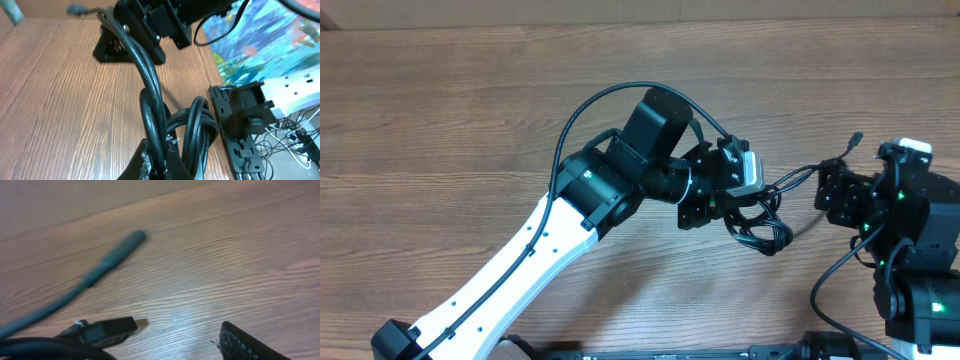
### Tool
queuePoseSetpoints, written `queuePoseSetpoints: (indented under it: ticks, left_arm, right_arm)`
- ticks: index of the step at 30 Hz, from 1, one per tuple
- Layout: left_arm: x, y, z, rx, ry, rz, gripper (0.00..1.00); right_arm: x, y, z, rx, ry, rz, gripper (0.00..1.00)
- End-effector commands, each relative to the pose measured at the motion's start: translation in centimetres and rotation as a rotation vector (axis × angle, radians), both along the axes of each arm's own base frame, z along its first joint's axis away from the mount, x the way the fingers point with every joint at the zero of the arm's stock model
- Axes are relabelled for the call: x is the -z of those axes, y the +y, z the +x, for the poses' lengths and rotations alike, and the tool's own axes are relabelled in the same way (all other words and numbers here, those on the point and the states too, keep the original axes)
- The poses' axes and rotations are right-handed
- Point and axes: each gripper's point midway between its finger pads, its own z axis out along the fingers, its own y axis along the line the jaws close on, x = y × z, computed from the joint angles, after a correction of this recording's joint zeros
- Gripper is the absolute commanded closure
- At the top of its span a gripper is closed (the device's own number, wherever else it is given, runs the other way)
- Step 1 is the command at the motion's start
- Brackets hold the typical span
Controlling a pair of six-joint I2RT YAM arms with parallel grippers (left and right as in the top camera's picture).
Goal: Untangle cables
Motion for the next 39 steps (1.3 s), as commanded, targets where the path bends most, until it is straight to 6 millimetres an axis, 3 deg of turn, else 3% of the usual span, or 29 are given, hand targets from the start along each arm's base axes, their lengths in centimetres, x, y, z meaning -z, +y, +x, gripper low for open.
queuePoseSetpoints:
  ticks: [1,4,6,10,19,25,29,39]
  left_arm:
    - [-1.1,0.4,0.0,-0.013,-0.047,-0.001,0.96]
    - [-0.6,0.9,0.1,-0.024,-0.027,0.018,0.96]
    - [-0.6,1.1,0.3,-0.032,-0.024,0.021,0.96]
    - [-0.3,1.8,2.2,-0.125,-0.027,0.047,0.96]
    - [-0.2,3.2,6.1,-0.367,0.036,0.069,0.96]
    - [0.0,4.1,8.1,-0.540,0.099,0.075,0.96]
    - [-1.1,3.6,8.6,-0.564,0.124,0.021,0.96]
    - [-4.5,1.0,5.4,-0.310,0.150,-0.137,0.96]
  right_arm:
    - [-0.6,-3.2,-0.4,0.163,-0.006,-0.091,0.18]
    - [-0.5,-4.7,-1.0,0.281,-0.004,-0.083,0.12]
    - [-0.4,-4.6,-1.0,0.290,-0.009,-0.054,0.07]
    - [0.2,-1.9,-0.6,0.171,0.009,0.049,0.00]
    - [2.1,3.4,-2.0,-0.061,0.122,0.239,0.00]
    - [1.2,7.2,-2.4,-0.245,0.116,0.378,0.00]
    - [0.0,9.7,-3.0,-0.377,0.102,0.476,0.00]
    - [-0.6,10.8,-3.4,-0.524,0.060,0.407,0.00]
